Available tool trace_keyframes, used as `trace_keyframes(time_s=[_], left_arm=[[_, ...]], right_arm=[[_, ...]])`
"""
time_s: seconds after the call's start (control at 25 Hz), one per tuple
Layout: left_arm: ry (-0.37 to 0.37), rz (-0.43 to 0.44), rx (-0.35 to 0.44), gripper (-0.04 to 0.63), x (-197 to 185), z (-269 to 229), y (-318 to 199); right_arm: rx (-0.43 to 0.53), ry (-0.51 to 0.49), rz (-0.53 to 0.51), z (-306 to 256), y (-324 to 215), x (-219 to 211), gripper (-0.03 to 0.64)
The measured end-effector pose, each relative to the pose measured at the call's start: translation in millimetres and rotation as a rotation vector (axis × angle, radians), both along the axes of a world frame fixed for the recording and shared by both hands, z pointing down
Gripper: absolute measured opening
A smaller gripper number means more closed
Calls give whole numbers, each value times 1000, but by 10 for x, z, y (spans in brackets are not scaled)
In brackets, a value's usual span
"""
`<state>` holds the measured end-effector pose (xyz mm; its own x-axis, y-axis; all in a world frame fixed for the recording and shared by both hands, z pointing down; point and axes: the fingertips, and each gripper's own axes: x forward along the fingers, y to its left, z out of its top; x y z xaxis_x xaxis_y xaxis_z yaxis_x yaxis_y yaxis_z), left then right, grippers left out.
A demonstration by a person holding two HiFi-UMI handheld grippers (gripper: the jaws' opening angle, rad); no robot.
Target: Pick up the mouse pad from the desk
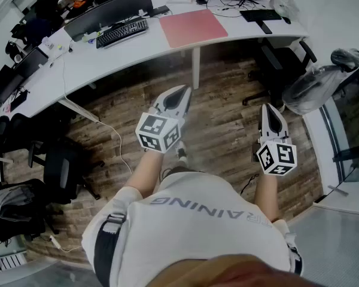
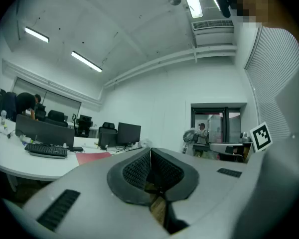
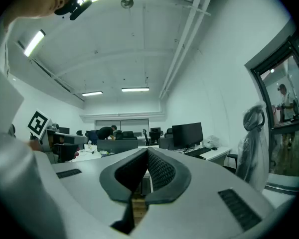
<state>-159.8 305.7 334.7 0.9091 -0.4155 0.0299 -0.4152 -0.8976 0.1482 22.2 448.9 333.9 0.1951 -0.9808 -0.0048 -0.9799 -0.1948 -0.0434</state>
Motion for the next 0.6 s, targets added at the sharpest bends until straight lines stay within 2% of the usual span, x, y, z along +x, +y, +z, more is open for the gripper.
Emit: trace_keyframes(time_s=[0.44,0.6], left_arm=[[-6,7,-3,32,13,3,21],[-7,5,-10,32,5,20,6]], right_arm=[[-6,6,-6,4,-4,-22,23],[31,-26,-4,-22,3,0,23]])
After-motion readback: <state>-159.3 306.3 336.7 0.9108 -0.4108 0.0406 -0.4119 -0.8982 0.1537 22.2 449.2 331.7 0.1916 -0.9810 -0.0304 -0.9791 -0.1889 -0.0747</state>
